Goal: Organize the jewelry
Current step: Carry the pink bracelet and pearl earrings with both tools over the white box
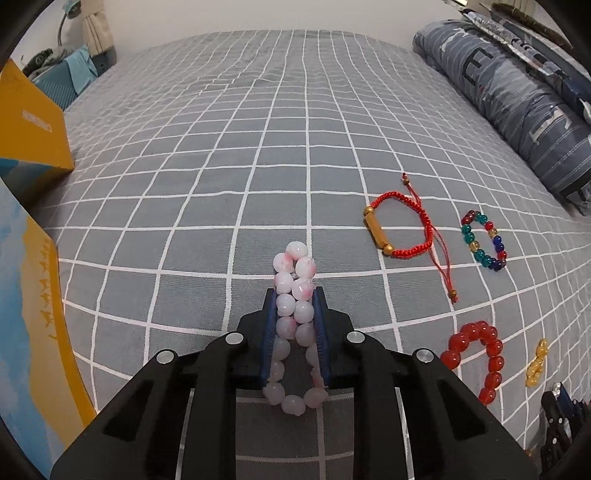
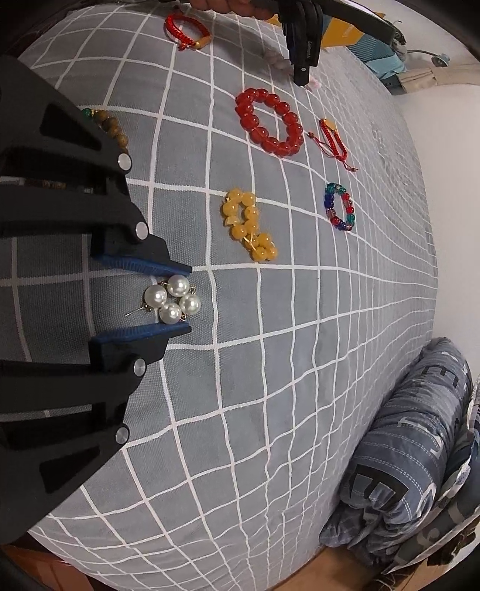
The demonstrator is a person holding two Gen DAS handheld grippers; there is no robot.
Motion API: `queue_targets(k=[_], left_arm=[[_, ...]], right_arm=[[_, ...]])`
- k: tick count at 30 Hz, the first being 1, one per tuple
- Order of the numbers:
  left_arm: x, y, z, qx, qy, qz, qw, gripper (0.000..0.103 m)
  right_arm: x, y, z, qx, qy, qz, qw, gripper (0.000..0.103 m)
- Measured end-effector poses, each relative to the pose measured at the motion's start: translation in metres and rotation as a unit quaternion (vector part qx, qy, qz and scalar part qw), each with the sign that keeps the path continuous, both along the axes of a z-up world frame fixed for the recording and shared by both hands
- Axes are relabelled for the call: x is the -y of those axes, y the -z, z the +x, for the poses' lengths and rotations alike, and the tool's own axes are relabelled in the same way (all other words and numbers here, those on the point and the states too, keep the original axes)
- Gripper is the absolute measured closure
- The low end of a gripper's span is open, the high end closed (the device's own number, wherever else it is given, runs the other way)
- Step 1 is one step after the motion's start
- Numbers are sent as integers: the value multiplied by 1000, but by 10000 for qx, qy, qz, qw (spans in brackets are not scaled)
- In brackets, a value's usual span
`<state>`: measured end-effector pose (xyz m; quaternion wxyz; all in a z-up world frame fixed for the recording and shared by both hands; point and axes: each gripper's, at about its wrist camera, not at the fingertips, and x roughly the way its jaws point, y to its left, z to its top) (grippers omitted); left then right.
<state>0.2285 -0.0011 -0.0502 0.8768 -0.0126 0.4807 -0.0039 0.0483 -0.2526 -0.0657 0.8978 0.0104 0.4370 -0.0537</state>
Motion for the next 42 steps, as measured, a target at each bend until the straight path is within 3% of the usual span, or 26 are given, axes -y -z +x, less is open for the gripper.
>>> queue_targets(k=[24,42], left_arm=[[-1,-51,-46,427,76,-57,9990,84],[-17,-100,-113,901,-60,-76,9959,84]], right_arm=[[-10,-44,-26,455,5,-65,9989,79],[-42,-99,-55,997,-213,-74,9948,79]])
